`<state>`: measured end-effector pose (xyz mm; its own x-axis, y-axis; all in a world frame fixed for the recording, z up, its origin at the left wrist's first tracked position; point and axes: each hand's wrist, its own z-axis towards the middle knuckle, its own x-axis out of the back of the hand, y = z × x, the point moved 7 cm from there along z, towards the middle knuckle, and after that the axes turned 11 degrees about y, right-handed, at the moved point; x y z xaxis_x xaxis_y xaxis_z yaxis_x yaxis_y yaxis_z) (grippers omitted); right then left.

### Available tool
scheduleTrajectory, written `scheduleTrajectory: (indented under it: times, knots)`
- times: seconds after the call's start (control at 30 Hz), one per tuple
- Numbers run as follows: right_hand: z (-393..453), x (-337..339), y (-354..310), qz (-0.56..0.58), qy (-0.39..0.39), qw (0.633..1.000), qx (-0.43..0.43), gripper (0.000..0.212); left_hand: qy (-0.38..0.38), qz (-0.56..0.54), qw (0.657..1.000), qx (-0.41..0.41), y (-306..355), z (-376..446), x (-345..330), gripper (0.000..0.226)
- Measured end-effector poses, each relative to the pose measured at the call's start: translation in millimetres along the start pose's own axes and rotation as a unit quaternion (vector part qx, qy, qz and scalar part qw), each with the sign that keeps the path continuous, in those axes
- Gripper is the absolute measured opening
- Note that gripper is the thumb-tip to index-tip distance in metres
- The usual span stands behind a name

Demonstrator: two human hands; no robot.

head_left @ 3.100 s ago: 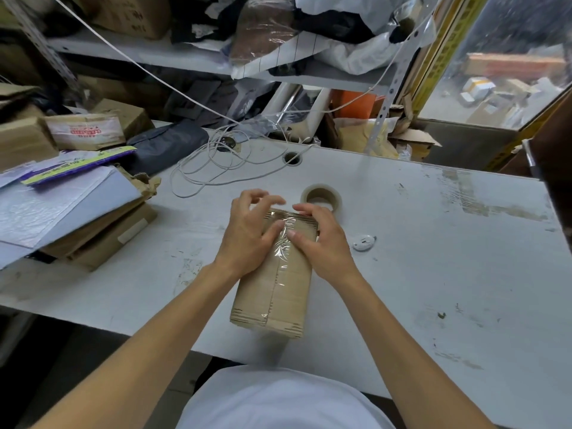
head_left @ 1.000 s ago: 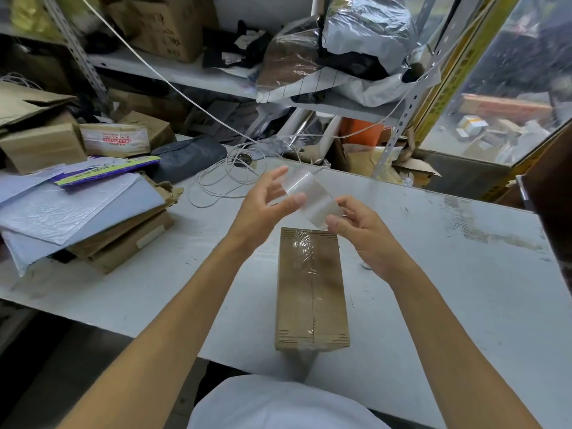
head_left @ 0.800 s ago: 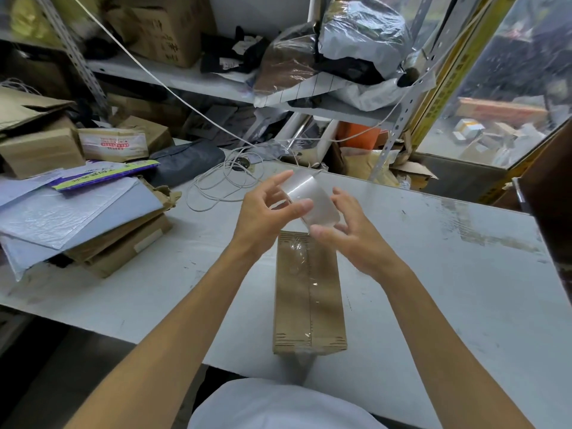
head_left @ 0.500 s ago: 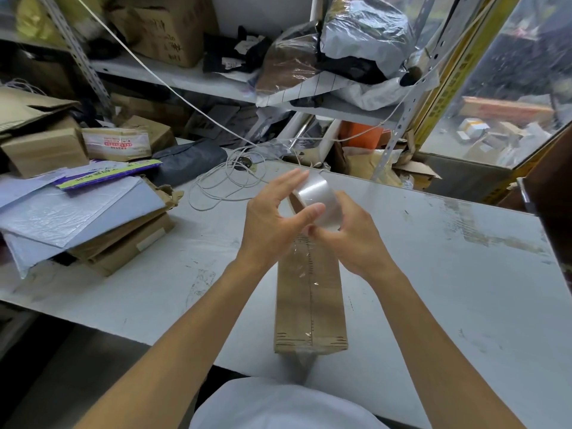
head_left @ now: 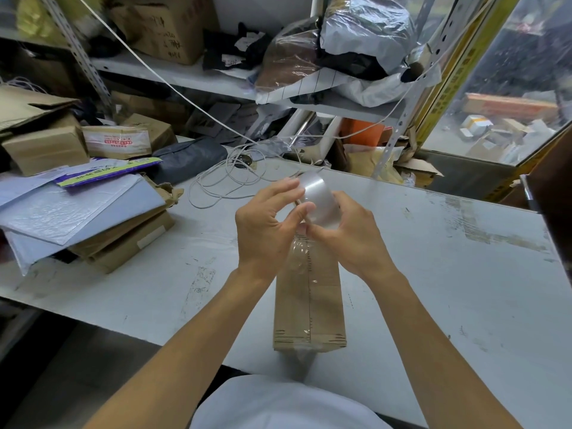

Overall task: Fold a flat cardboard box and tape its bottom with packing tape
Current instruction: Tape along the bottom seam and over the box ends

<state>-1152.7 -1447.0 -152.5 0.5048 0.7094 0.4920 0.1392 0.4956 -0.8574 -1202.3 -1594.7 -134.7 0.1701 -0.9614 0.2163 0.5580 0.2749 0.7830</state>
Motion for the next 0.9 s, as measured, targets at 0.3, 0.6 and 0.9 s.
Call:
scheduleTrajectory:
  times: [0.3, 0.6, 0.9]
  knots:
    - [0, 1, 1, -0.056, 0.002, 0.998, 0.011, 0.043, 0.015, 0.003, 1.0, -0.002, 2, -5, -1, 0.01]
    - [0, 4, 1, -0.12, 0.024, 0.992, 0.037, 0.046, -0.035, 0.015, 0.997, 0.073, 4, -4, -11, 0.015]
    - [-3, 8, 4, -0.133, 0.036, 0.99, 0.04, 0.047, -0.04, -0.004, 0.993, 0.113, 4, -9, -17, 0.018]
